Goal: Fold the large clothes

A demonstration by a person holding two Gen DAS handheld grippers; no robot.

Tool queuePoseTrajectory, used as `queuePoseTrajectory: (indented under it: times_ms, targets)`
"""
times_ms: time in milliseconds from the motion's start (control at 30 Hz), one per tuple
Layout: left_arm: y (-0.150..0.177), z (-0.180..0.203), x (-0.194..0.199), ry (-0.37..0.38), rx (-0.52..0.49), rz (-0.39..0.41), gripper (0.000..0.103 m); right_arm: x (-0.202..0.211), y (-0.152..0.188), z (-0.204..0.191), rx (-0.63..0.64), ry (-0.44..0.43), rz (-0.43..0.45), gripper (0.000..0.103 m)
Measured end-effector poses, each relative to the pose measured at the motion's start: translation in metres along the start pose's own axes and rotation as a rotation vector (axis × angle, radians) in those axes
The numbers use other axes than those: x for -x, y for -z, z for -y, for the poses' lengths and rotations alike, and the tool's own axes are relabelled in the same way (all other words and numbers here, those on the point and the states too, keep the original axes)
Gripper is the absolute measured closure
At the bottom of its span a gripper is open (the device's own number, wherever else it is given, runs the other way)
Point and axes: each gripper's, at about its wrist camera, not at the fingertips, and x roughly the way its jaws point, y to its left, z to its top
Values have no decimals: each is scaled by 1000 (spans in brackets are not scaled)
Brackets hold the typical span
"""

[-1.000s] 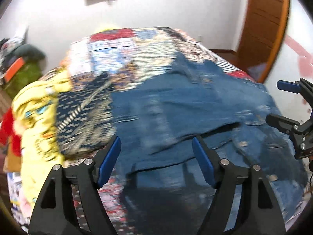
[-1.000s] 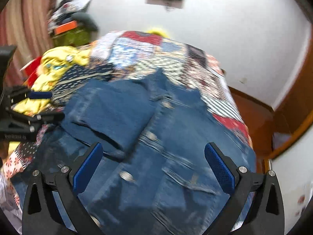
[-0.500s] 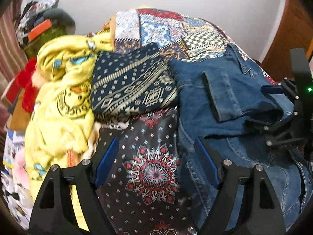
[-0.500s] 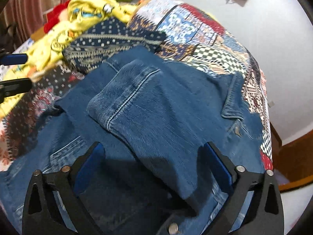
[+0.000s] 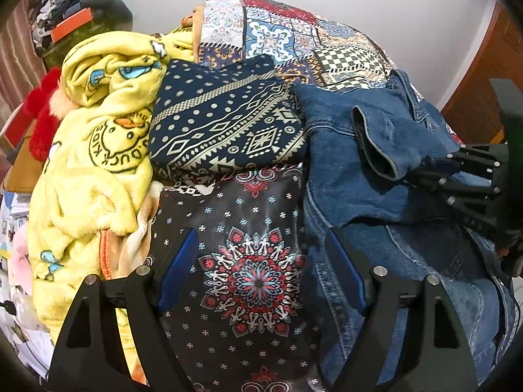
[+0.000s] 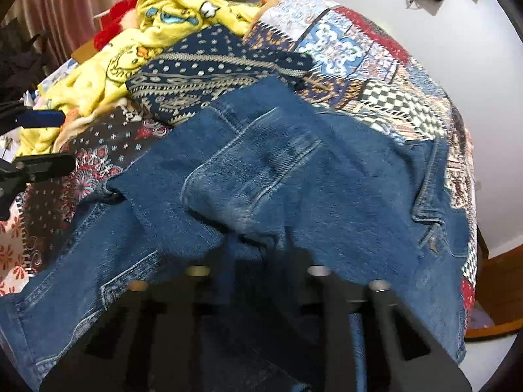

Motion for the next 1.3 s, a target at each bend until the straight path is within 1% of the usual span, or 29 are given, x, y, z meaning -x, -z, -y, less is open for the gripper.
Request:
queuePoseTrajectory:
  times_ms: [33,67,133,233,367,500,633,700,800,933,1033,1133,1267,1300]
  targets:
    - [-1,3,1,0,-6,2,24,5,1,5,-20,-10,14,90]
    - [-2,6,3,0,-15,5,24,8,0,9,-34,-14,21,97]
    - [-5,13,6,0,-29,12,24,22,2,22,-86,-19,53,97]
    - [-12,25,10,6,-50,25,24,46,7,40,-152,-1,116,98]
    - [-25,48,14,21,-85,41,24,77,16,68,-251,7,195,98]
    - [-32,74,17,30,-128,56,24,108,36,91,-328,43,266,98]
    - [-35,99,16,31,-168,67,24,128,64,116,-431,61,308,98]
    - [-36,109,13,39,-175,60,24,131,82,128,-489,69,314,98]
    - [-36,121,7,48,-182,45,24,128,111,146,-576,63,297,99]
    - [-32,134,-1,46,-205,27,24,107,151,163,-685,61,247,99]
    - [-28,139,-8,35,-217,7,24,85,179,170,-770,20,192,99]
    - [-24,141,-16,25,-219,-19,24,74,194,168,-803,-10,167,99]
    - [-16,143,-20,28,-233,-41,24,75,200,160,-811,-21,146,98]
    - [-14,144,-20,25,-240,-43,24,77,203,161,-818,-14,141,95]
